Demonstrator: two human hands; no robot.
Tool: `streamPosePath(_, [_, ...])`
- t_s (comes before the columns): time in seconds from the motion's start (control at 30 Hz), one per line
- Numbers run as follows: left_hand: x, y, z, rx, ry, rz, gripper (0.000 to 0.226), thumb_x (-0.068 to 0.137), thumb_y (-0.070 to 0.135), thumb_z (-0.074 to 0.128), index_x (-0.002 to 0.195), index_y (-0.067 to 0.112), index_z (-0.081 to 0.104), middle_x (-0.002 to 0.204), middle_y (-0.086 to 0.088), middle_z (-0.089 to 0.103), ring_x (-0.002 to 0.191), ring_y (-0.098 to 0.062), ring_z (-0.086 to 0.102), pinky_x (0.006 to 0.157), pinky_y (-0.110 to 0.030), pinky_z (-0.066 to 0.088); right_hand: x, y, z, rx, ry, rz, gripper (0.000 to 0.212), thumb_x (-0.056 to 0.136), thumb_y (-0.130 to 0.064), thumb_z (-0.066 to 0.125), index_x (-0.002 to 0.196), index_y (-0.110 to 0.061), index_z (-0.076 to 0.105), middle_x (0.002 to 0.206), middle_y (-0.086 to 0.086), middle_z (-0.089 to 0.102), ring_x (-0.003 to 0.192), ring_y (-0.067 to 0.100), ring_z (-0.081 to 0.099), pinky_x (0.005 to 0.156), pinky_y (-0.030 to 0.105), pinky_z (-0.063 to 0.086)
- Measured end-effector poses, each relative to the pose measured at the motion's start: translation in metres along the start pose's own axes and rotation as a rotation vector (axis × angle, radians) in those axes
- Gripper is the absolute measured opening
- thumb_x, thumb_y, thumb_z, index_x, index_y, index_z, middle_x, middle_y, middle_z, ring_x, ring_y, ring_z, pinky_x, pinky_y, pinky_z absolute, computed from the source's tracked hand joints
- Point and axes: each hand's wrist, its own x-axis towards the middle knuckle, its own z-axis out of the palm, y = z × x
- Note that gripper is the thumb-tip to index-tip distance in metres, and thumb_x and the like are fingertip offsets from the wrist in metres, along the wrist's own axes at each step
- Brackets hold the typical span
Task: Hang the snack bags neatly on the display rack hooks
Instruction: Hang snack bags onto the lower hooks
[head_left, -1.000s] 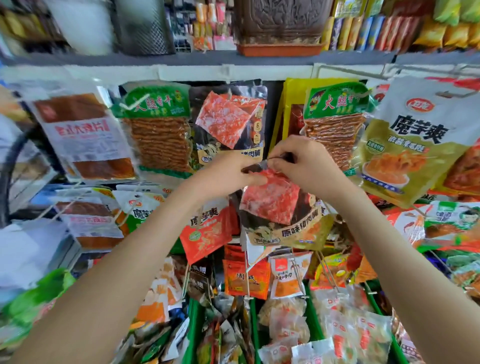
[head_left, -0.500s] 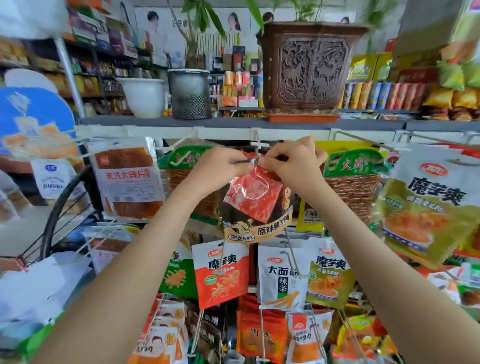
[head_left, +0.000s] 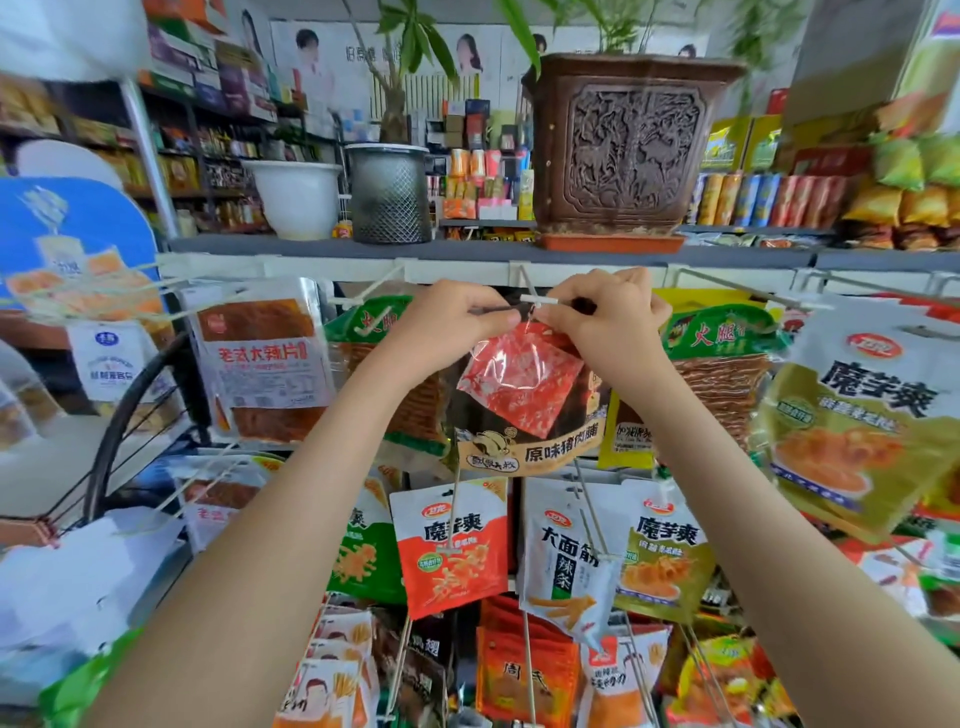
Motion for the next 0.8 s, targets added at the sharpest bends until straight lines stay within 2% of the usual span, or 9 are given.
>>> streamPosePath(0.1, [0.005,0.003,0.002,-0.010,0.002,-0.015,0.017,0.089,0.032,0.060,0.092,0.020,0.071,0.087,0.009,0.068,0.083,-0.003,0.060,0.073,-0.023,0.044,0.003,0.000,0.002,0.012,-0.004,0.058,0.007,0.085,-0.036,0.062,0.078,-0.036,0.060,0.097,-0.002,0.060,0.112,0.019,0.028,0.083,0.033,0.013])
streamPosePath(0.17, [0.007,0.004,0.000,-0.020,-0.023,-0.029,0.015,0.089,0.031,0.060,0.086,0.021,0.070,0.081,0.007,0.066,0.078,-0.006,0.059,0.068,-0.024,0.041,0.005,0.000,0.004,0.010,-0.020,0.084,0.005,0.085,-0.036,0.061,0.080,-0.037,0.060,0.102,0.001,0.060,0.114,0.020,0.027,0.084,0.034,0.014])
streamPosePath(0.27, [0.008,0.004,-0.005,-0.008,-0.082,-0.029,0.019,0.089,0.032,0.060,0.080,0.018,0.069,0.076,-0.005,0.063,0.072,-0.017,0.056,0.064,-0.029,0.035,0.003,0.000,0.004,0.027,-0.028,0.111,0.002,0.086,-0.035,0.061,0.086,-0.035,0.062,0.090,-0.006,0.052,0.116,0.021,0.027,0.086,0.036,0.015])
streamPosePath(0.33, [0.009,0.004,-0.008,0.013,-0.112,-0.030,0.017,0.089,0.032,0.061,0.083,0.018,0.070,0.084,-0.009,0.068,0.080,-0.021,0.060,0.068,-0.031,0.039,0.000,0.000,0.005,0.044,-0.032,0.130,0.006,0.086,-0.036,0.060,0.089,-0.032,0.063,0.084,-0.010,0.045,0.118,0.021,0.027,0.085,0.034,0.015])
streamPosePath(0.4, [0.009,0.002,-0.010,0.016,-0.138,-0.039,0.016,0.088,0.031,0.061,0.091,0.019,0.071,0.091,-0.003,0.070,0.089,-0.017,0.063,0.076,-0.032,0.045,-0.003,0.001,0.008,0.053,-0.034,0.139,0.005,0.087,-0.037,0.060,0.085,-0.032,0.059,0.083,-0.010,0.043,0.117,0.020,0.027,0.086,0.035,0.016])
streamPosePath(0.5, [0.005,-0.003,-0.009,-0.019,-0.154,-0.035,0.018,0.090,0.029,0.060,0.092,0.014,0.070,0.091,-0.003,0.069,0.090,-0.019,0.063,0.083,-0.037,0.047,-0.005,0.001,0.013,0.077,-0.019,0.136,0.009,0.087,-0.036,0.060,0.082,-0.032,0.054,0.080,-0.012,0.037,0.111,0.018,0.027,0.087,0.035,0.017])
streamPosePath(0.63, [0.003,-0.007,-0.004,-0.069,-0.138,-0.022,0.014,0.090,0.027,0.060,0.083,0.019,0.069,0.077,0.006,0.065,0.078,-0.010,0.060,0.077,-0.032,0.042,-0.006,0.002,0.015,0.062,0.019,0.123,0.007,0.086,-0.035,0.061,0.092,-0.031,0.063,0.096,0.002,0.051,0.110,0.019,0.028,0.082,0.032,0.014])
streamPosePath(0.73, [0.007,-0.007,0.000,-0.054,-0.101,0.004,0.013,0.088,0.030,0.062,0.084,0.021,0.070,0.082,0.003,0.068,0.084,-0.015,0.063,0.082,-0.039,0.047,-0.004,0.003,0.012,0.087,0.047,0.135,0.010,0.087,-0.031,0.061,0.096,-0.029,0.066,0.097,-0.002,0.050,0.111,0.017,0.027,0.080,0.030,0.012])
streamPosePath(0.8, [0.010,-0.007,0.001,-0.009,-0.068,0.011,0.018,0.088,0.034,0.062,0.083,0.019,0.070,0.082,0.000,0.069,0.084,-0.018,0.063,0.077,-0.039,0.048,-0.002,0.005,0.014,0.078,0.061,0.147,0.011,0.088,-0.031,0.061,0.096,-0.029,0.067,0.094,-0.005,0.050,0.111,0.016,0.026,0.079,0.030,0.012])
